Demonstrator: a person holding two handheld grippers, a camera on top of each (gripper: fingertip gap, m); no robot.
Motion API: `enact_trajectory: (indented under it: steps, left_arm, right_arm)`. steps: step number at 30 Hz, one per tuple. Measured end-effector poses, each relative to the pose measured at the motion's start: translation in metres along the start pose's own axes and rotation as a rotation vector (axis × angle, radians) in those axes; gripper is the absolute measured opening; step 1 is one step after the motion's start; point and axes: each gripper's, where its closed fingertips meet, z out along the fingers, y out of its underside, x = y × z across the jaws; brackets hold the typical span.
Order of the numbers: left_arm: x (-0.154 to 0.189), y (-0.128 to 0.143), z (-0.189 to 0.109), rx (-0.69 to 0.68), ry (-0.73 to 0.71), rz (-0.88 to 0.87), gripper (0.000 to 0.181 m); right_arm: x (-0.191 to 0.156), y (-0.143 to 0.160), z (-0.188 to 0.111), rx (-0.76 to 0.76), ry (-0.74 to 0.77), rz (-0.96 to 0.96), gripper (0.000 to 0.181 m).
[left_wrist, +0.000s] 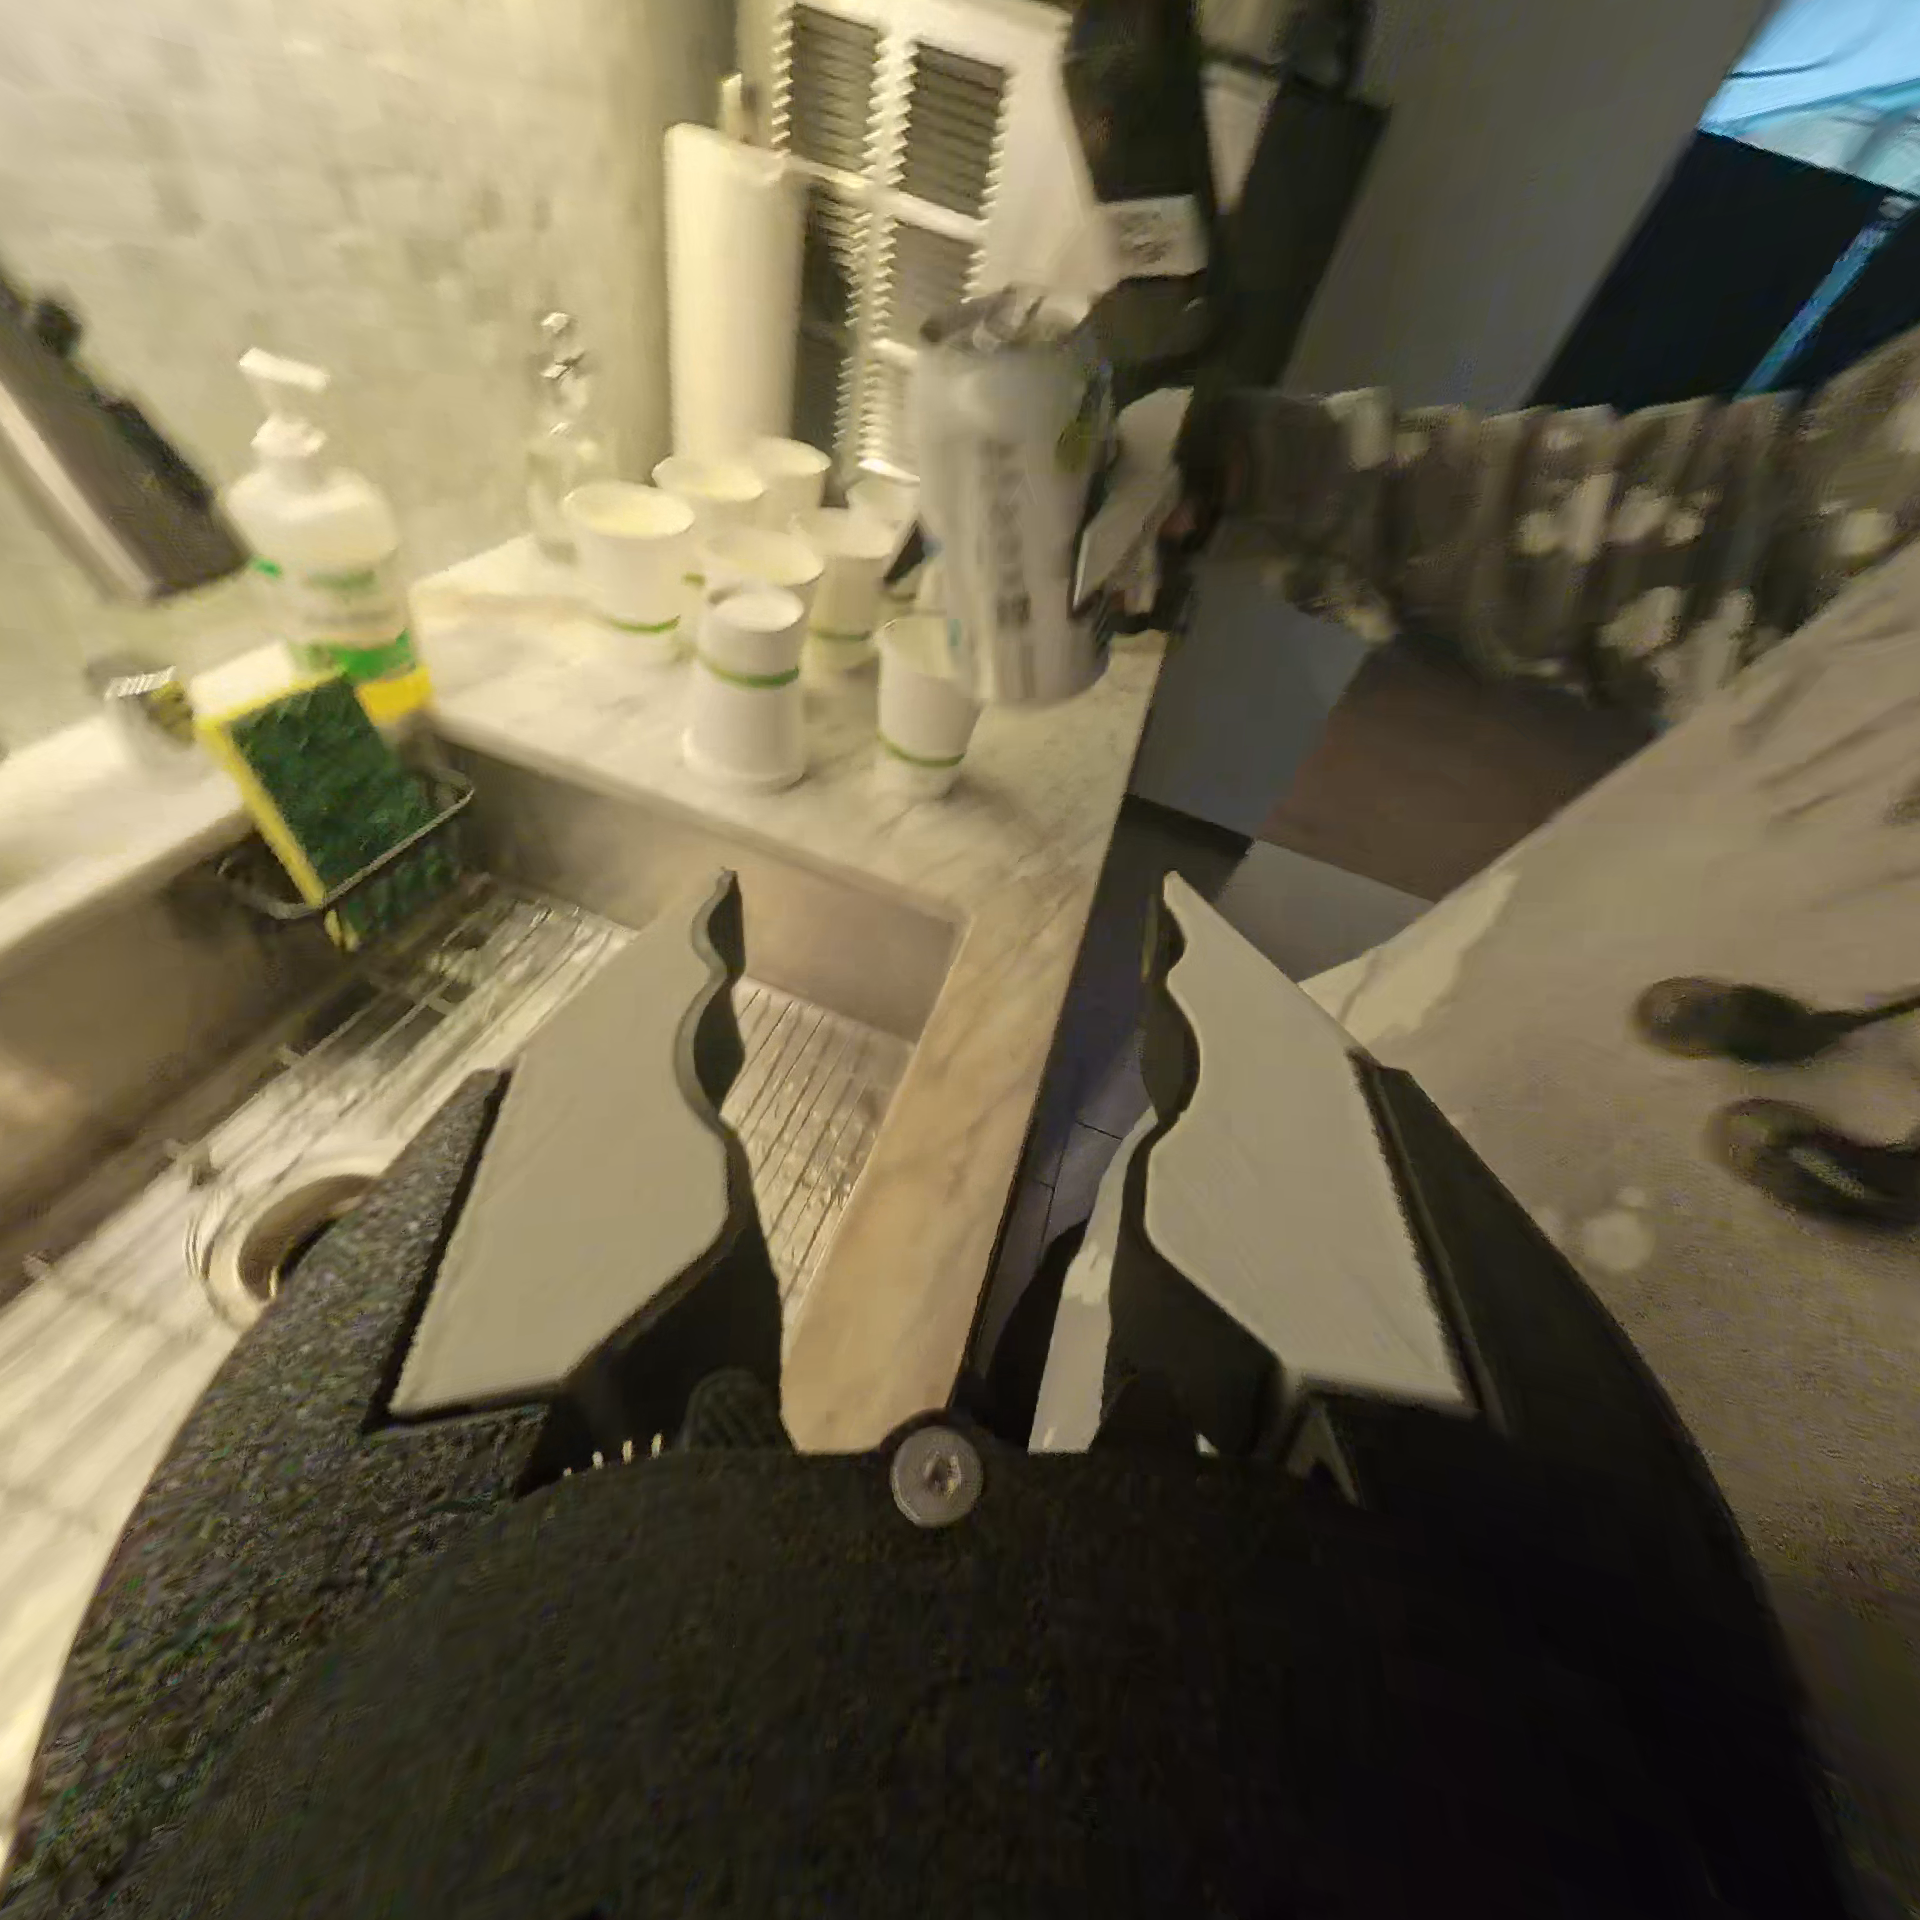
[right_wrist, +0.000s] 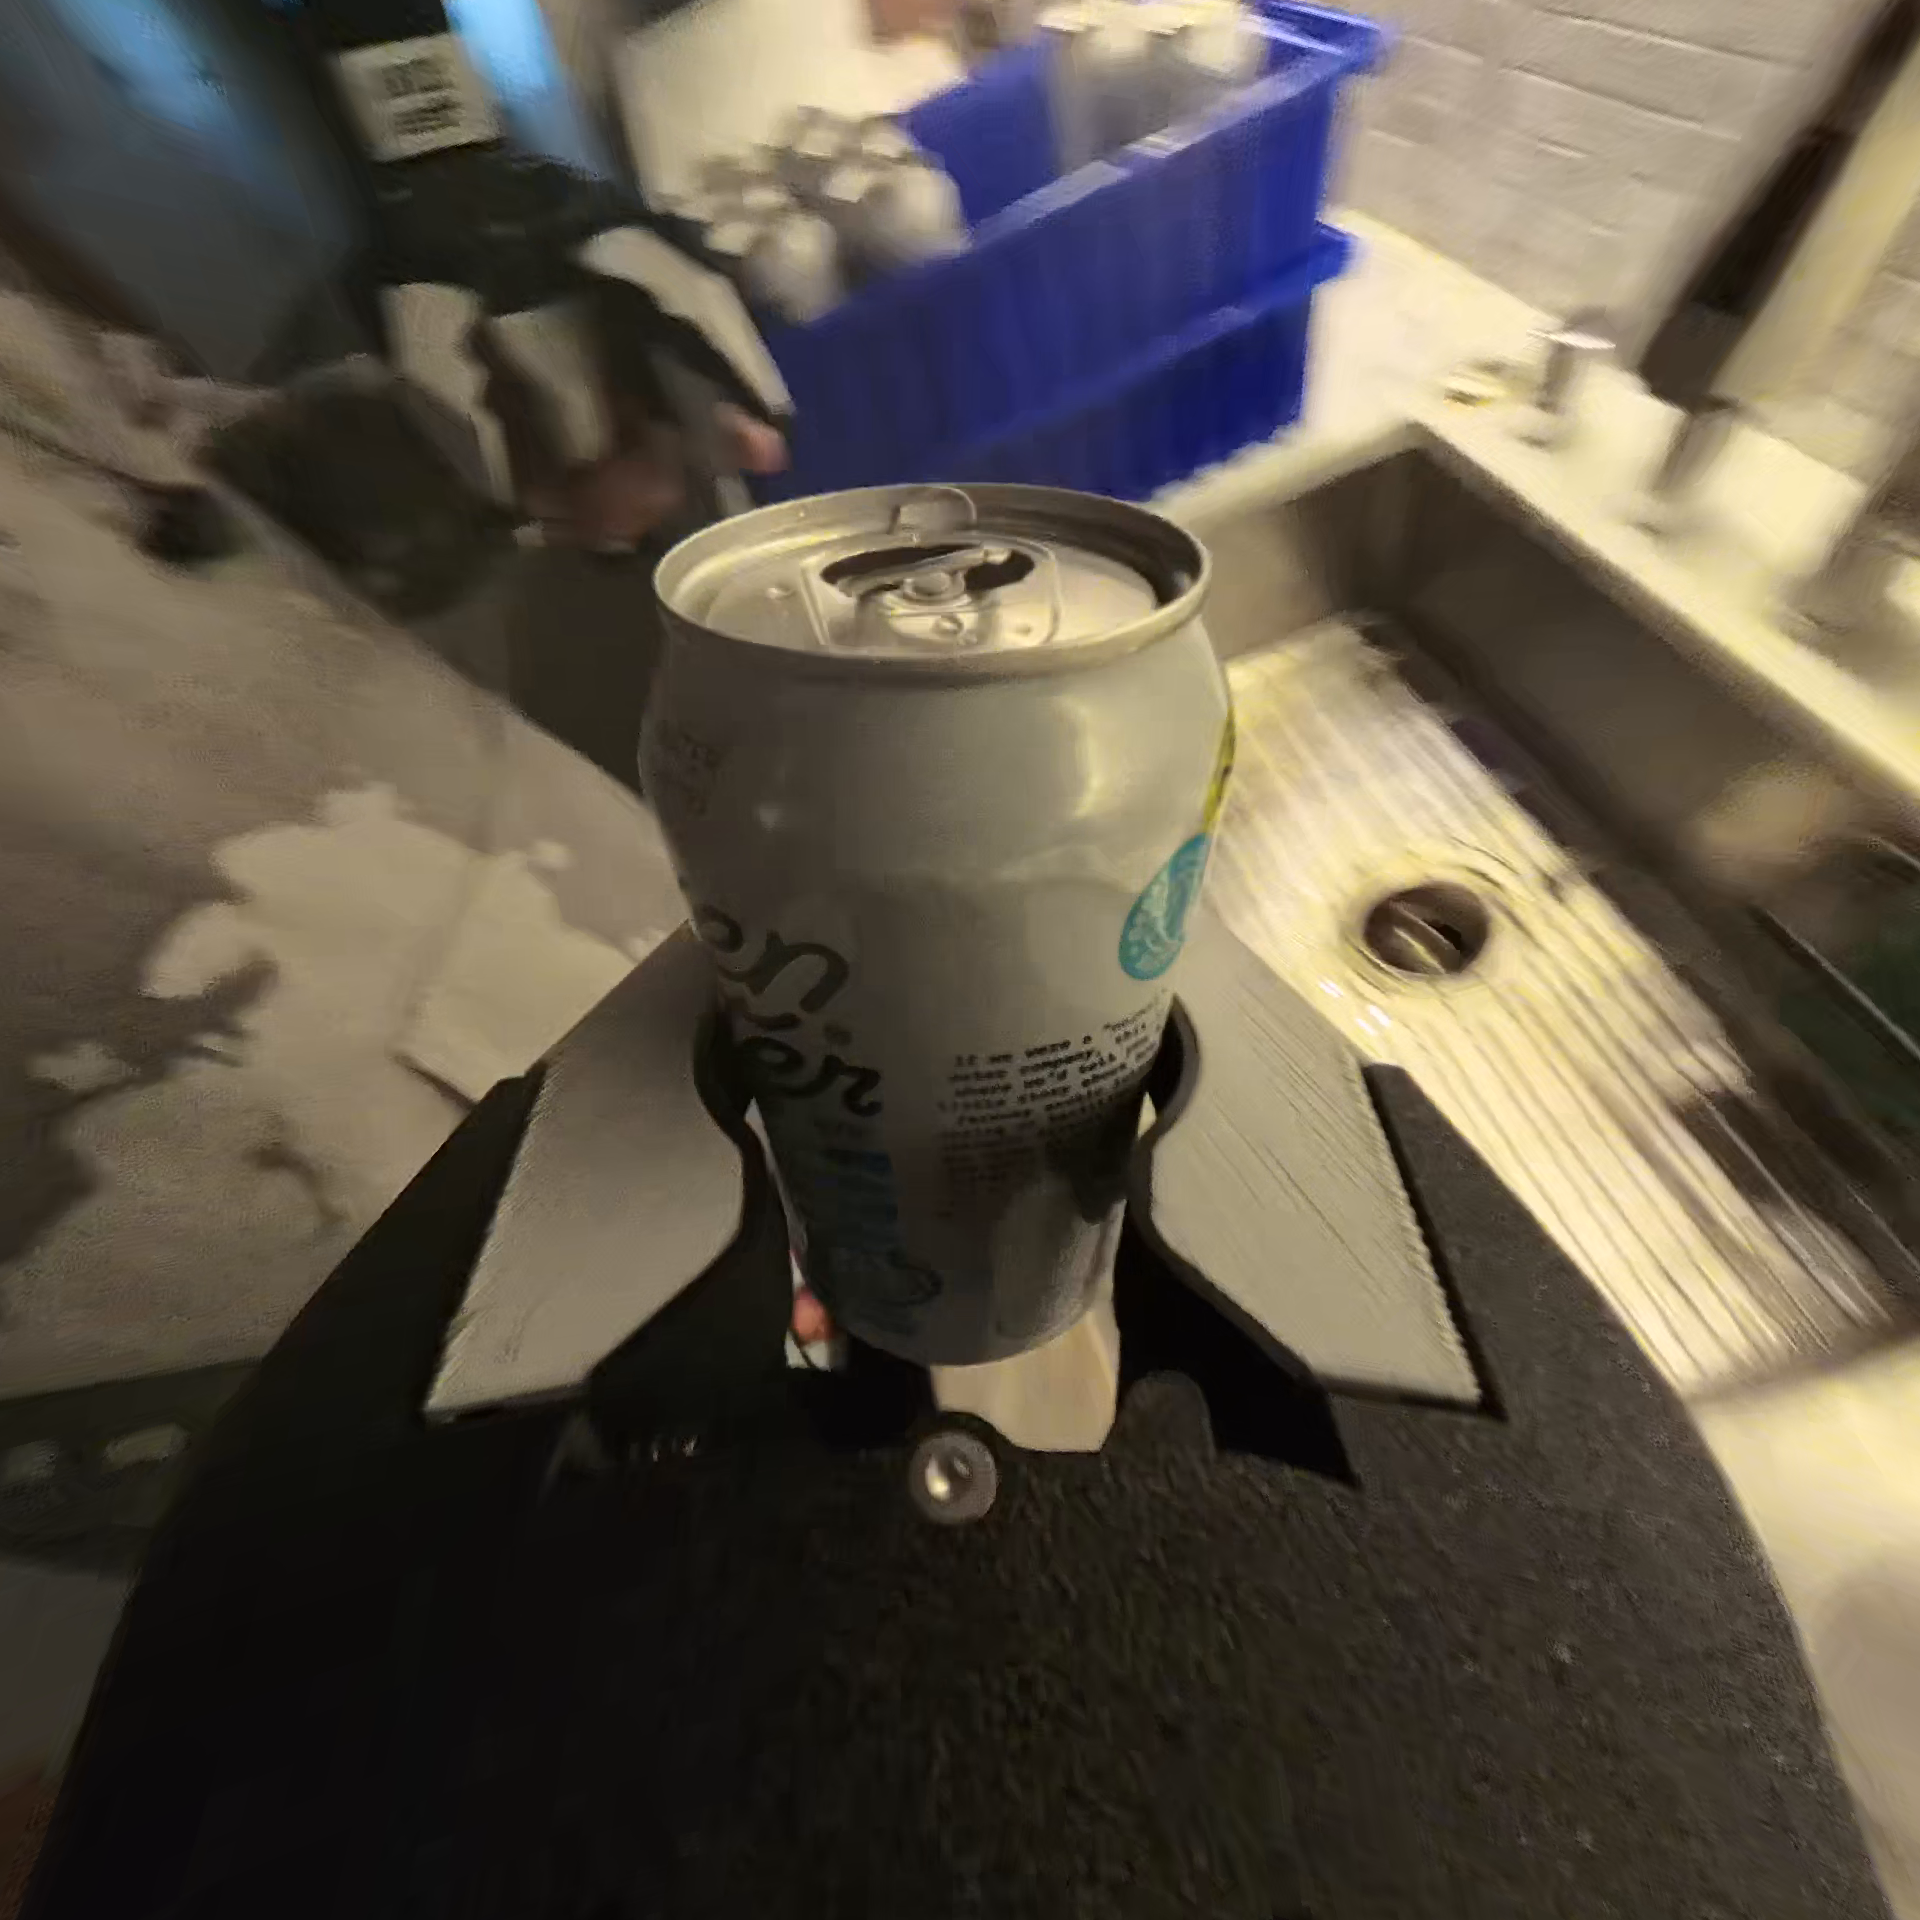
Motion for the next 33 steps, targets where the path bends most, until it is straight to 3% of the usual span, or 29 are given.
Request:
enact_trajectory:
  steps: [1, 7, 11, 16, 19, 25, 27, 33]
  left_arm:
    - [0.006, -0.012, -0.003, 0.002, 0.046, 0.033, 0.076]
    - [0.034, -0.054, -0.014, -0.073, 0.247, 0.250, 0.080]
    - [0.057, -0.049, -0.024, -0.222, 0.375, 0.396, 0.089]
    - [0.072, -0.033, -0.041, -0.356, 0.472, 0.433, 0.079]
    - [0.066, -0.028, -0.050, -0.350, 0.450, 0.404, 0.076]
    - [0.031, -0.021, -0.067, -0.327, 0.282, 0.351, 0.075]
    - [0.018, -0.021, -0.073, -0.327, 0.231, 0.347, 0.076]
    - [0.010, -0.017, -0.084, -0.315, 0.220, 0.330, 0.075]
  right_arm:
    - [-0.019, -0.011, 0.017, 0.009, -0.097, -0.024, 0.071]
    - [-0.127, -0.054, 0.094, 0.003, -0.617, -0.147, 0.071]
    - [-0.172, -0.066, 0.119, -0.050, -0.843, -0.222, 0.071]
    - [-0.196, -0.071, 0.141, -0.085, -0.970, -0.258, 0.071]
    - [-0.194, -0.074, 0.155, -0.057, -0.933, -0.210, 0.075]
    - [-0.149, -0.081, 0.188, 0.036, -0.447, -0.278, 0.082]
    - [-0.137, -0.086, 0.194, 0.056, -0.311, -0.305, 0.074]
    - [-0.138, -0.087, 0.206, 0.025, -0.230, -0.325, 0.067]
